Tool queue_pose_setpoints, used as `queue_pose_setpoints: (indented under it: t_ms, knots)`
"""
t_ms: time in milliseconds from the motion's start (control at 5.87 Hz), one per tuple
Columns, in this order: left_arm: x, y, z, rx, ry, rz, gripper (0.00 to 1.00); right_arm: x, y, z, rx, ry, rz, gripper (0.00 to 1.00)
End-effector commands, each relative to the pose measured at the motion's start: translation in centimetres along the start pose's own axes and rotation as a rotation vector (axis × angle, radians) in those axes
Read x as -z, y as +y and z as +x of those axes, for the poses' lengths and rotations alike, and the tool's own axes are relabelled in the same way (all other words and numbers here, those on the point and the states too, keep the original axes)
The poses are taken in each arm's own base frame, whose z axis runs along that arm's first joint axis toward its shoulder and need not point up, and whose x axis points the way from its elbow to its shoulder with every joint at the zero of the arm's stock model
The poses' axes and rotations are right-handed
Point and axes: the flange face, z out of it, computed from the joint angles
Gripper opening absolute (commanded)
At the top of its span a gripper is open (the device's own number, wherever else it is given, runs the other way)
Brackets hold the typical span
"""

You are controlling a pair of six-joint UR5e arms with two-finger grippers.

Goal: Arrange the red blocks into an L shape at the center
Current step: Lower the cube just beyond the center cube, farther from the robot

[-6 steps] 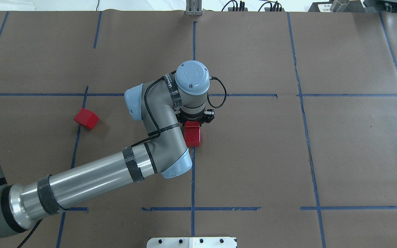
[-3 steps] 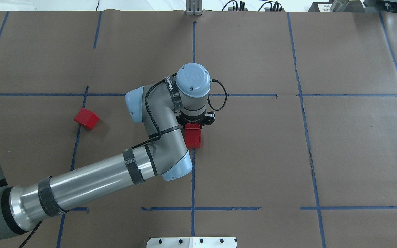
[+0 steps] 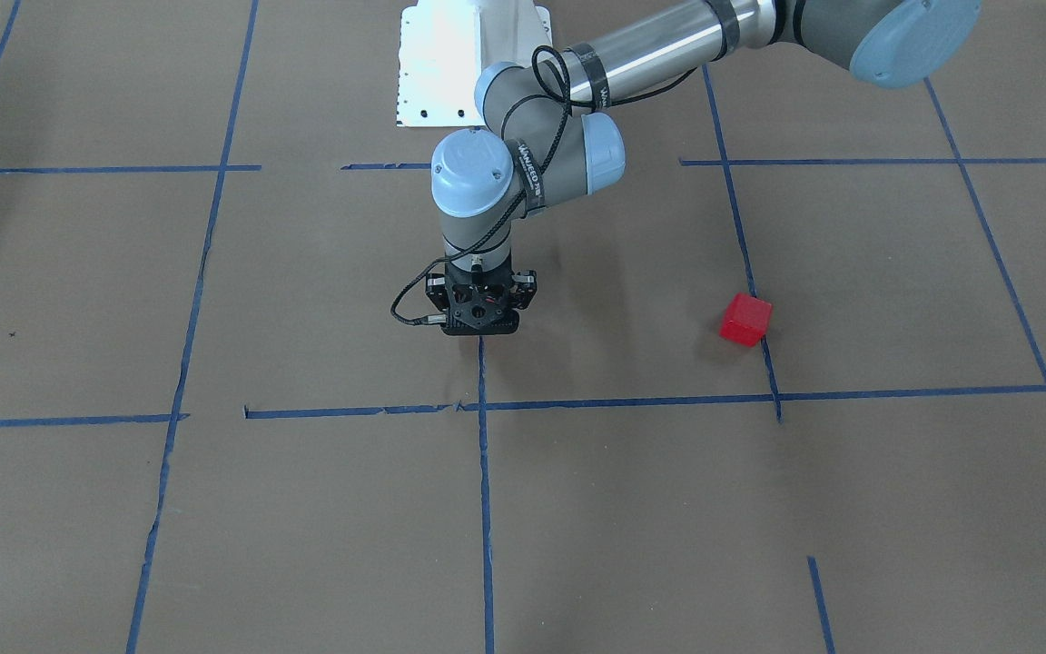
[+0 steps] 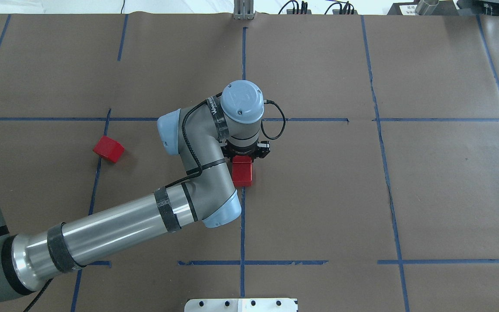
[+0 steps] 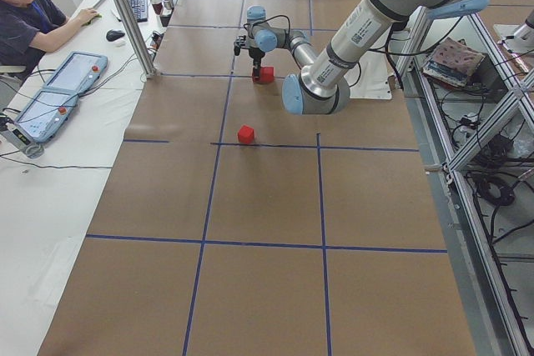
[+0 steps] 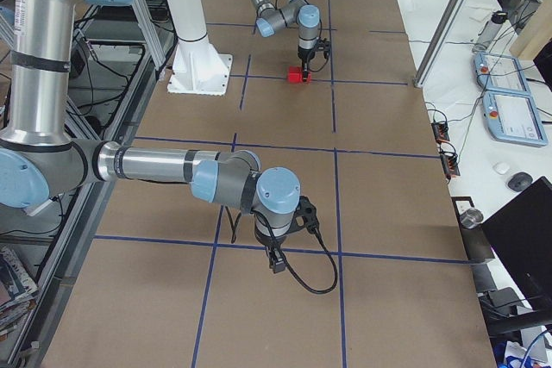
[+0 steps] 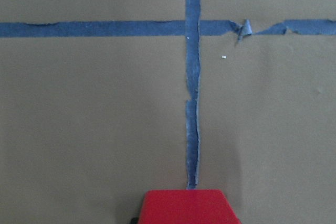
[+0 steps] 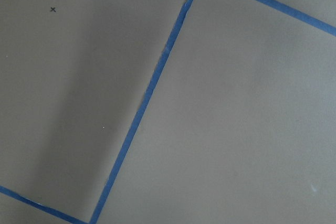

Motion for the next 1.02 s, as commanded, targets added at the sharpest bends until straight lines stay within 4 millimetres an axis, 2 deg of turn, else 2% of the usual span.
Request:
queue_pose_setpoints:
  t_ms: [0,170,511,681,852]
  knots:
    - [-0.04,0.0,-0.01,-0.003,0.0,0.0,0.38,-0.03,0.02,0.03,-0.001,0.0,-0.001,1.0]
    - [0.05,0.01,0.03,-0.004,0.003,0.001,0.45,-0.03,0.02,0.03,0.001,0.0,-0.001,1.0]
    - [-0.2,0.02,-0.22,0.001,0.0,0.0,0.67,-0.03,0.02,0.03,-0.001,0.0,-0.001,1.0]
    - [-0.2,0.02,-0.22,0.004,0.0,0.0,0.86,-0.03,0.02,0.03,-0.001,0.0,-0.001,1.0]
    - [0.0,0.05,-0.11,-0.002,0.008,0.004,1.0,-0.03,0.02,0.03,-0.001,0.0,-0.001,1.0]
